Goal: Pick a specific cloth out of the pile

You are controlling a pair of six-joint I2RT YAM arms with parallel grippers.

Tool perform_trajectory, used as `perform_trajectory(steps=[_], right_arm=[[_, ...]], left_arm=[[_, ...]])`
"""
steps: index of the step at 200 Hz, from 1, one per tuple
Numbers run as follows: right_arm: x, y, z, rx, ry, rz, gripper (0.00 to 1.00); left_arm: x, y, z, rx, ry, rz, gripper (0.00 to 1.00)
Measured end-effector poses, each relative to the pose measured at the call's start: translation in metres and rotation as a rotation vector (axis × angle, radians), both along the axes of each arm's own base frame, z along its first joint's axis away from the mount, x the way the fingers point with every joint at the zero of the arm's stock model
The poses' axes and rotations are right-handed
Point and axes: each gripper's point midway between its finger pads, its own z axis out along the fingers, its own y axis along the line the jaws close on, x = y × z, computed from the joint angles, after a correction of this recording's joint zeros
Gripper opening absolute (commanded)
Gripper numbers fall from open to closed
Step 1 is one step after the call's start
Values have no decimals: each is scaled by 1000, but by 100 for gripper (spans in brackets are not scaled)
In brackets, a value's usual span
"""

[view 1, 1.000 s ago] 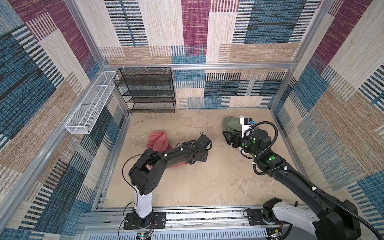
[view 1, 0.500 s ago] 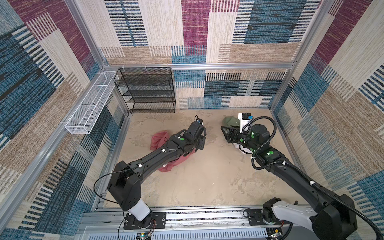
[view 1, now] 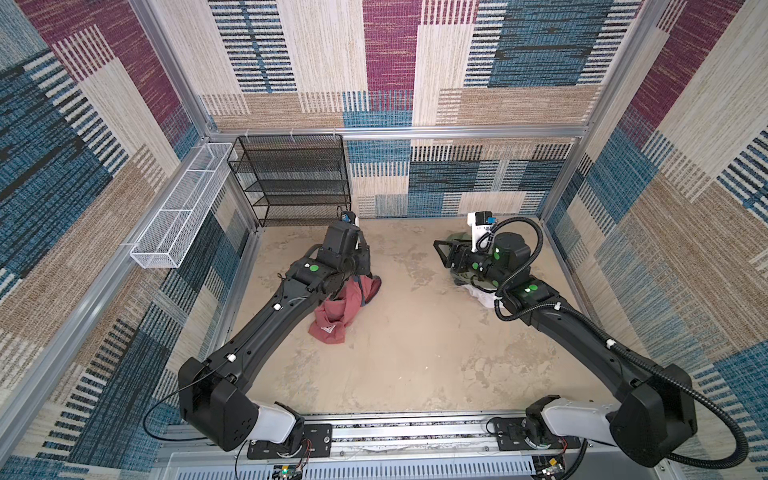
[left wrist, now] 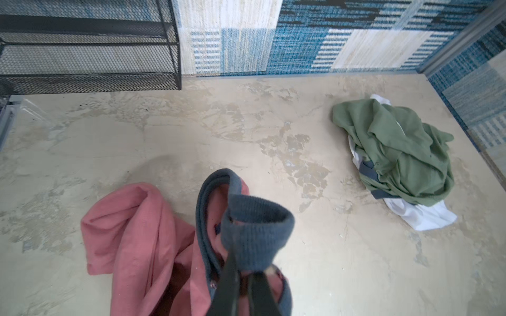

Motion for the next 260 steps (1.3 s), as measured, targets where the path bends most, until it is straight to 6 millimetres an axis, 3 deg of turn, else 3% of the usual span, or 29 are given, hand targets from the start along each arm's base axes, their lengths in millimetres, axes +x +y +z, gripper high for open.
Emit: perform_trajectory(steps=[40,119,203,260], right_arm=[[9,7,-1,-1,11,17,70],[14,11,-5,-8,20,31,70],[16,13,-12,-12,35,40,70],[20,18,-23,-17,61,55,70]], left_arm=[[5,41,10,-18,-12,86,0],[11,105,-1,-23,17,230,0],[-2,178,-54,-21,122,400,0],[-12,190,-104,-24,220,433,0]])
